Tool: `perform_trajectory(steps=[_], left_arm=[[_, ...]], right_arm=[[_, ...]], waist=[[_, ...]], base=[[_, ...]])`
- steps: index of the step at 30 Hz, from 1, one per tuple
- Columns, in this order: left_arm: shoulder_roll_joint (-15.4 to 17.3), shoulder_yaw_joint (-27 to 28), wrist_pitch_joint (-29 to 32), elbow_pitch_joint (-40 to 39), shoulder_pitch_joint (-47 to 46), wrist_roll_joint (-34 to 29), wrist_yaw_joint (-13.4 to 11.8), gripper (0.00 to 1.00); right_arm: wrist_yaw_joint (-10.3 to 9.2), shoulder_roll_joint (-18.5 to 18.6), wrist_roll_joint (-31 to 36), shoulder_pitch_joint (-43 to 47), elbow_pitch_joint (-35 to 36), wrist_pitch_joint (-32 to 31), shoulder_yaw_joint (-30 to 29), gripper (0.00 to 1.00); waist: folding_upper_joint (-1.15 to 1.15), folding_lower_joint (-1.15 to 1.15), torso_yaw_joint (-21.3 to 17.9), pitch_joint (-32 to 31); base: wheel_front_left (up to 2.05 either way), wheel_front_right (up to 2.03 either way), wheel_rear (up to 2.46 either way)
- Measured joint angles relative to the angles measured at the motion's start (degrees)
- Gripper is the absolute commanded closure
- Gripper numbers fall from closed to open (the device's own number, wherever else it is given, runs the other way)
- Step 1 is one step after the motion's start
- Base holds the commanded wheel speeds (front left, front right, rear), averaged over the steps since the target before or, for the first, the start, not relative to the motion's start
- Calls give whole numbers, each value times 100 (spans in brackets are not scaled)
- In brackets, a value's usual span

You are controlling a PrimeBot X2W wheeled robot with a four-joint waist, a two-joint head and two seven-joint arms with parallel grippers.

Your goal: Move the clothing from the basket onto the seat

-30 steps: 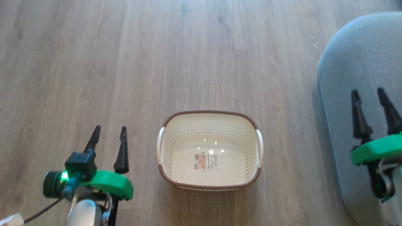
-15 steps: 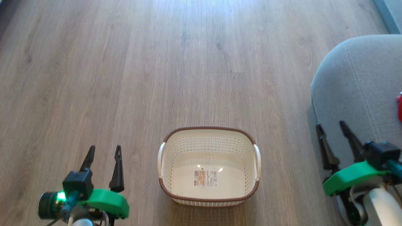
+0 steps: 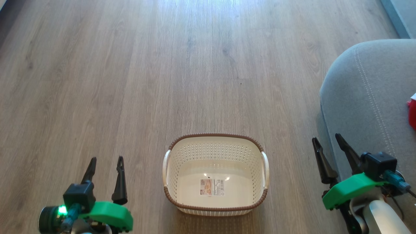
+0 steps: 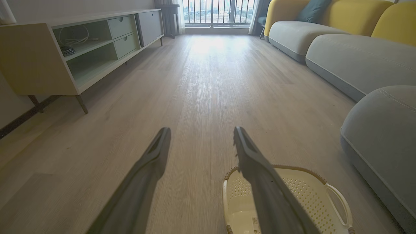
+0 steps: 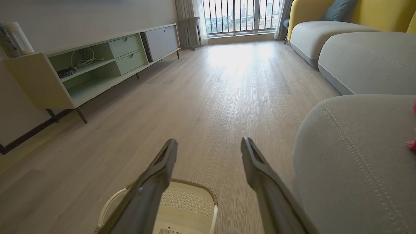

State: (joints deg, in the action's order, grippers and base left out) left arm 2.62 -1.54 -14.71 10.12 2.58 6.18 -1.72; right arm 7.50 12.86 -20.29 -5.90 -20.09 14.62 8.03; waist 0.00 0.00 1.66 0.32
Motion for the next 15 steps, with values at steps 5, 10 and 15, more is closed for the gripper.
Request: perform_trajectory(steps=[5, 10, 15], left_arm=[[0, -14, 0, -2, 5, 158, -4, 0], [-24, -22, 3, 292, 86, 187, 2, 100], [-31, -10, 134, 392, 177, 548, 36, 100]], right_arm=[[0, 0, 0, 0, -26, 0, -11, 0], [1, -43, -4, 123, -304, -9, 30, 100], [1, -111, -314, 277, -357, -102, 7, 100]], waist=[[0, 0, -7, 5], [0, 0, -11, 5], [0, 0, -19, 4]], base=[[0, 0, 0], [0, 0, 0], [0, 0, 0]])
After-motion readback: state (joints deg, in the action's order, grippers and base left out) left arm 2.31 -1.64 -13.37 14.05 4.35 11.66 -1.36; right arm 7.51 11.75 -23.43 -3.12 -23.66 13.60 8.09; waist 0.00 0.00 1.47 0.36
